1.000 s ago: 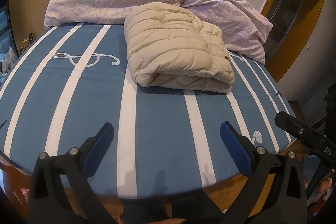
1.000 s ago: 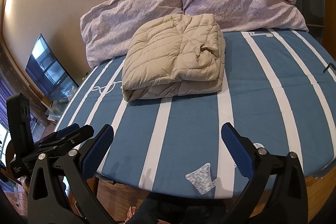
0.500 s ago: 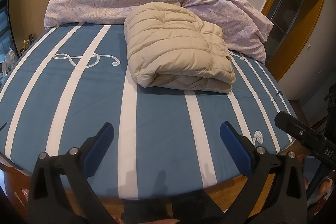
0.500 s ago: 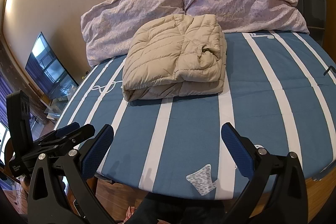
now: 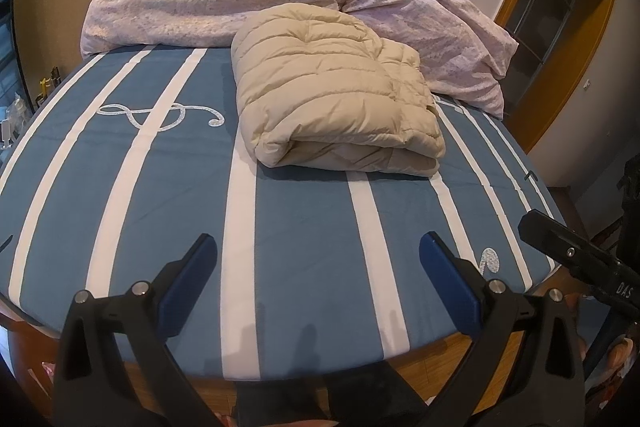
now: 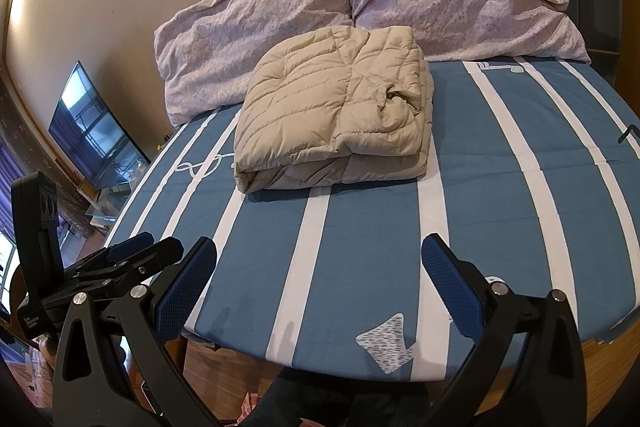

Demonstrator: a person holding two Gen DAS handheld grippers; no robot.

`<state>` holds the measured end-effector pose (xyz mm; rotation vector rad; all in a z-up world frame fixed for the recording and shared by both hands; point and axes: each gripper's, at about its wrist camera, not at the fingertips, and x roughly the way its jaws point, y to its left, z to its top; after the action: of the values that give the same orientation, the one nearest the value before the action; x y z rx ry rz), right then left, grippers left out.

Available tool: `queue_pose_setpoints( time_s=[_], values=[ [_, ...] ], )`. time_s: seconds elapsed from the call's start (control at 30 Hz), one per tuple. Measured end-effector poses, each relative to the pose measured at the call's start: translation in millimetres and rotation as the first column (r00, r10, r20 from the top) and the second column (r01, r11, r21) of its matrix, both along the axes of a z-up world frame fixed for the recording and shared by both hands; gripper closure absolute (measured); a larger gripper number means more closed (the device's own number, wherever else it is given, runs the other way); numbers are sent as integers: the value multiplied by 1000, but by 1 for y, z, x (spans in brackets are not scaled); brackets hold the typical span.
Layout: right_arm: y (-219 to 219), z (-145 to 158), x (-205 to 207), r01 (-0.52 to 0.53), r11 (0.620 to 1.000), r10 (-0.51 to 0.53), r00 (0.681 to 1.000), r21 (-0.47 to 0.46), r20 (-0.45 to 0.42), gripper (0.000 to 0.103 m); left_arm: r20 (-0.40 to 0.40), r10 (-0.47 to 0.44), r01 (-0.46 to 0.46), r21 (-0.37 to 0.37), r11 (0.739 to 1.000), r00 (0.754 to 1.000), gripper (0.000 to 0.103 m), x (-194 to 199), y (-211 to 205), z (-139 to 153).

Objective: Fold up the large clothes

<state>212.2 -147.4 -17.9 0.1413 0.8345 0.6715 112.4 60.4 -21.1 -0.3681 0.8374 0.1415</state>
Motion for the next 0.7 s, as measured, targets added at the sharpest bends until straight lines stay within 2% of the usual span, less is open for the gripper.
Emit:
queue_pose_setpoints(
  time_s=[0.7],
  values=[
    [0, 0, 1, 1, 1000, -1, 1000, 0, -1, 1, 8, -4, 4, 3, 1000, 1000, 2, 0, 0, 3]
  ],
)
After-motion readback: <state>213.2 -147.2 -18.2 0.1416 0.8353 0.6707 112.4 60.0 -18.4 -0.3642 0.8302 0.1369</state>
